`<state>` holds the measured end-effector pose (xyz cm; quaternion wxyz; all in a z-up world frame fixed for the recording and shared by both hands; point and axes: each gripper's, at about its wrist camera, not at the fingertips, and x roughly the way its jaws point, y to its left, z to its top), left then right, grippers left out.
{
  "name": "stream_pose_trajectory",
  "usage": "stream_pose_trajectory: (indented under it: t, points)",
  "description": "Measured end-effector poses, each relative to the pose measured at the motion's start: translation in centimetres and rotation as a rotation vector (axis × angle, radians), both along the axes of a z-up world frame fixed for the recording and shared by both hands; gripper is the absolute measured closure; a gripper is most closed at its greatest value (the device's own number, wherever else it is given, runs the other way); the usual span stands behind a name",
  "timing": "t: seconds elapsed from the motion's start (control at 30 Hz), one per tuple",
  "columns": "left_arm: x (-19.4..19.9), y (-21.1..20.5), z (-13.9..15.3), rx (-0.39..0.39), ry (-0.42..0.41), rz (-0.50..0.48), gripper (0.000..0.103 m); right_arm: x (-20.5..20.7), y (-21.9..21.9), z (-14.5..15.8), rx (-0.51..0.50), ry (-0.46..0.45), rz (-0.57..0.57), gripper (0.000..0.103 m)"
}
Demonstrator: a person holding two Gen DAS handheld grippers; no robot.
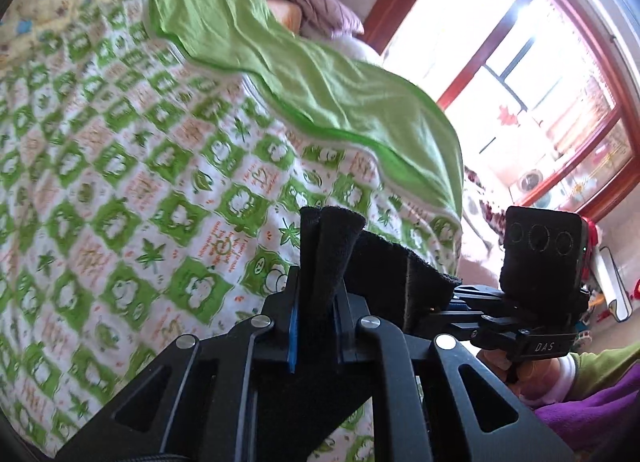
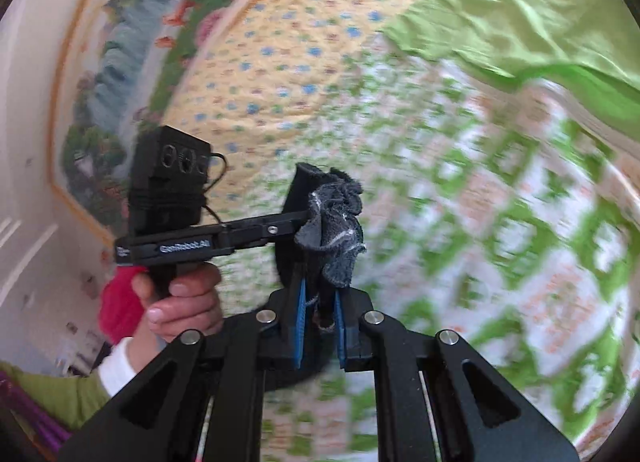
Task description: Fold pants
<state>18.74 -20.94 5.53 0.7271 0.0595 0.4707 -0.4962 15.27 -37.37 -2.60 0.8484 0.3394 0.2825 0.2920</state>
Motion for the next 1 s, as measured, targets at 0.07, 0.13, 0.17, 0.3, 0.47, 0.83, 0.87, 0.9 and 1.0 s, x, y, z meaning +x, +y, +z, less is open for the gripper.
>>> stream_pose_trajectory:
  t: [0.07,0.13,0.17,0.3,0.47,0.83,0.87,0.9,1.0]
  points:
    - [-0.6,2.0,1.1,-0.029,-0.021,0.029,0.092,0.2,1.1,0.8,0.019,-0.027,0.045,0.090]
    - [-1.1,3.9,1.8,-0.046,-0.036,0.059,0.092,0.4,2.5,1.6,0.036,-0.049,0.092,0.090]
    - [-1.4,4.9,2.0,-0.052,-0.044,0.082,0.092,0.5,3.1,1.8,0.045,-0.056,0.115,0.090]
    - [-2.3,8.4,2.6,-0.070,-0.059,0.150,0.092,1.3,6.2,2.2,0.082,-0.060,0.209,0.090]
    - [-3.3,12.6,2.0,-0.095,-0.064,0.218,0.092,1.6,10.2,2.2,0.071,-0.050,0.305,0.090]
    - [-4.3,19.3,-3.4,-0.112,0.019,0.369,0.093,2.9,16.7,-1.5,0.002,0.042,0.452,0.090]
    - [-4.4,19.7,-3.9,-0.116,0.028,0.377,0.093,2.9,17.1,-1.9,-0.007,0.052,0.464,0.090]
    - [-4.5,20.1,-4.4,-0.119,0.039,0.385,0.093,2.9,17.5,-2.3,-0.014,0.064,0.477,0.090]
    - [-4.6,20.7,-5.7,-0.121,0.061,0.403,0.095,3.2,18.1,-3.2,-0.026,0.092,0.497,0.090]
